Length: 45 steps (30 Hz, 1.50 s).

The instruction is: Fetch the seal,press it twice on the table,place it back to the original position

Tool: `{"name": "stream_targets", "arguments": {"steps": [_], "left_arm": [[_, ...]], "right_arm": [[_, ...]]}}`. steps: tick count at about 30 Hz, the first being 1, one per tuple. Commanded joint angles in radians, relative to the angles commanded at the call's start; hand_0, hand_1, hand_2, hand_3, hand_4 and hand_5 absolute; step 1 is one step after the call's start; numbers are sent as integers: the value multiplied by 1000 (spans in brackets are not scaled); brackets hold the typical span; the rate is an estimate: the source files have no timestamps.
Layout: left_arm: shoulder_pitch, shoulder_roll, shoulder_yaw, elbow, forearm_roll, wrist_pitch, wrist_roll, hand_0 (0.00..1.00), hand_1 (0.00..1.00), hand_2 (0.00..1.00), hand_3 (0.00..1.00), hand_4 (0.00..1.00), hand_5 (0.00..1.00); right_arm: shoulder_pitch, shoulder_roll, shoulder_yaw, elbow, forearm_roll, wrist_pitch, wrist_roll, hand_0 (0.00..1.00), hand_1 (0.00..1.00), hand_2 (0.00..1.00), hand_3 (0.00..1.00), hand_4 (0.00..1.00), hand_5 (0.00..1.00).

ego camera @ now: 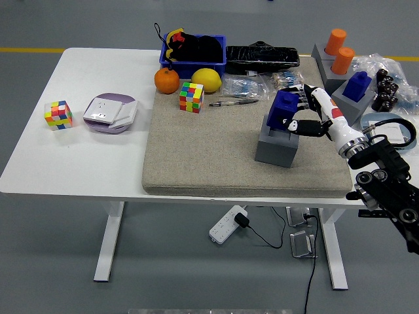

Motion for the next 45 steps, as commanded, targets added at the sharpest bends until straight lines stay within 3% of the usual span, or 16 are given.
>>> {"name": "stream_targets", "arguments": {"steps": [45], "left_arm": [[-2,0,0,0,4,0,0,719,693,684,722,644,235]], "right_arm": [[23,-5,-76,-68,38,7,2,546,400,422,468,642,2]]}}
